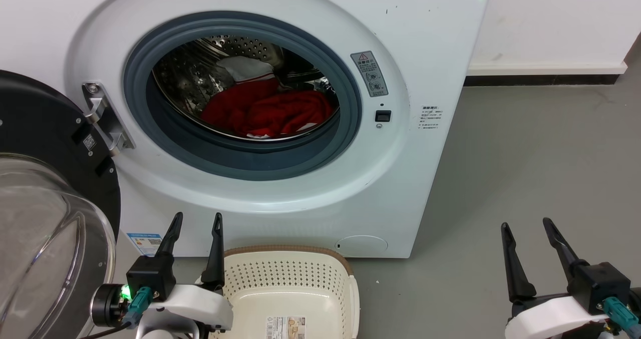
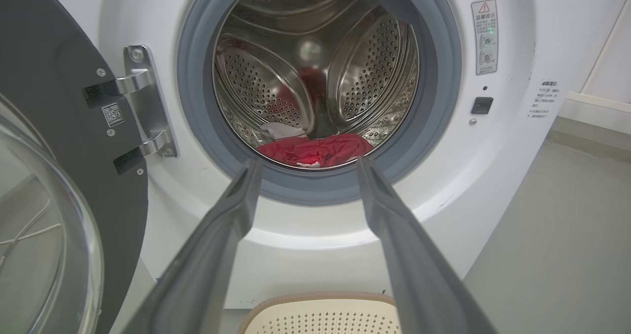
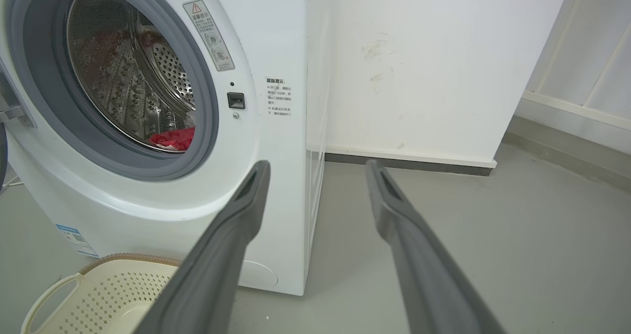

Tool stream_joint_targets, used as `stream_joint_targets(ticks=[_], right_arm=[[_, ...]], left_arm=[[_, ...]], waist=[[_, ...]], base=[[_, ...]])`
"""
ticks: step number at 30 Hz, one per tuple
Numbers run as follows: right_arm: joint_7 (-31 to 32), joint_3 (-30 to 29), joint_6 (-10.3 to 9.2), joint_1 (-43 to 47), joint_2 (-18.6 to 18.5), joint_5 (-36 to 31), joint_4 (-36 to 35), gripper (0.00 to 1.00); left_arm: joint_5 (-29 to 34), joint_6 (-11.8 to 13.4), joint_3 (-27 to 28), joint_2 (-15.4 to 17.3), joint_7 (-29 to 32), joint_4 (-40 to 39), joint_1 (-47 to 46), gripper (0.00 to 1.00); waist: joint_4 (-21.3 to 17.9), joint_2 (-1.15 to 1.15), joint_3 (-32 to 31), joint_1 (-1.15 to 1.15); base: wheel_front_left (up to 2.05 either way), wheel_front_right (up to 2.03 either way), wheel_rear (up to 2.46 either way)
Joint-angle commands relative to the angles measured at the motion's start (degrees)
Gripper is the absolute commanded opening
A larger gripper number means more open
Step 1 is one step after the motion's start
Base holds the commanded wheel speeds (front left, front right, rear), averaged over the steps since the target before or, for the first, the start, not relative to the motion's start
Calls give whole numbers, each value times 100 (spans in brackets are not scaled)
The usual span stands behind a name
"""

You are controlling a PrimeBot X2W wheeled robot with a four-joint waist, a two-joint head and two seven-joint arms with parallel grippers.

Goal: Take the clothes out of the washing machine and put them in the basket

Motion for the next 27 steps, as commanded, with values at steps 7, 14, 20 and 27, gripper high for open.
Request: stream_joint_targets(ticks=[7, 14, 20, 27], right_arm=[[-36, 6, -4, 21, -7, -4, 29, 100], [-39, 3, -4, 23, -7, -16, 50, 100], [-23, 43, -4, -30, -7, 18, 39, 100], [-82, 134, -4, -332, -7, 85, -36, 100]], left_arm=[[42, -5, 27, -19, -23, 52, -28, 100], [103, 3, 48, -23, -22, 76, -40, 100], [151, 35, 94, 1, -22, 83, -73, 100], [156, 96, 228, 94, -22, 130, -537, 100]], waist=[[-4, 0, -3, 0], [-2, 0, -1, 0], [-70, 0, 61, 0], [-370, 0, 594, 0]], base=[[0, 0, 0], [0, 0, 0], [0, 0, 0], [0, 0, 0]])
